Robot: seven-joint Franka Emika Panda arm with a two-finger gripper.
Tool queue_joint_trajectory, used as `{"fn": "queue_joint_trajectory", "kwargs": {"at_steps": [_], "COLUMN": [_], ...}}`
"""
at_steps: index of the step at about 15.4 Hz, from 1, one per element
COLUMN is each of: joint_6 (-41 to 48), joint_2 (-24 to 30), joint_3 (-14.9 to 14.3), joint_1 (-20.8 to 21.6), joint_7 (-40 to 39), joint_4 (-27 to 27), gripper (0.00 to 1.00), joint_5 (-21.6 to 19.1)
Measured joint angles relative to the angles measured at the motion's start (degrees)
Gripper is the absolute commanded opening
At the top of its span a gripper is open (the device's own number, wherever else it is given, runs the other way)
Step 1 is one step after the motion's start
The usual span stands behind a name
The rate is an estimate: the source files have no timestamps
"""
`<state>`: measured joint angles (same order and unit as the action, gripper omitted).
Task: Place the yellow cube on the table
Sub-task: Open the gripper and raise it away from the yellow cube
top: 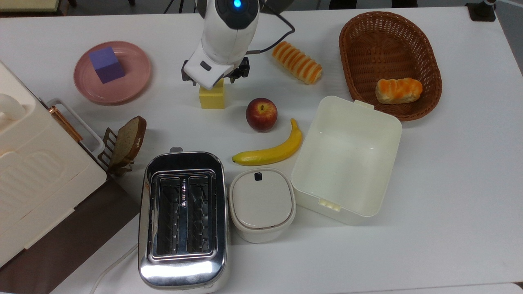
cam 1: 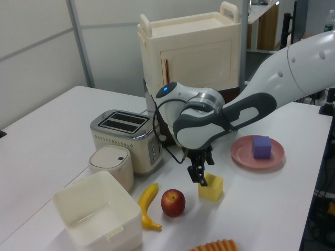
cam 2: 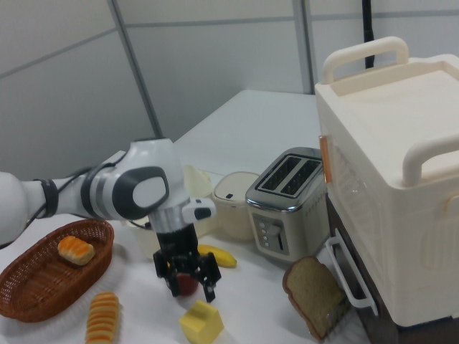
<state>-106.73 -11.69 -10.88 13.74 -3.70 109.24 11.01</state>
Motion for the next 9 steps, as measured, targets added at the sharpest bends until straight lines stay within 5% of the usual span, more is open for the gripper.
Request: {"fn": "queue_joint_trajectory", "kwargs": {"at_steps": [6, 9], "joint_6": [9.0, 10.0], "joint_2": [3.1, 4.0], "joint_3": [-1.5, -1.7], "joint_1": [-1.6, -3.9], "joint_7": [1.6, 8.6], "joint_4": [-13.5, -17.7], "gripper": [1.00, 1.00], "joint_5": [-7.3, -8.8]}}
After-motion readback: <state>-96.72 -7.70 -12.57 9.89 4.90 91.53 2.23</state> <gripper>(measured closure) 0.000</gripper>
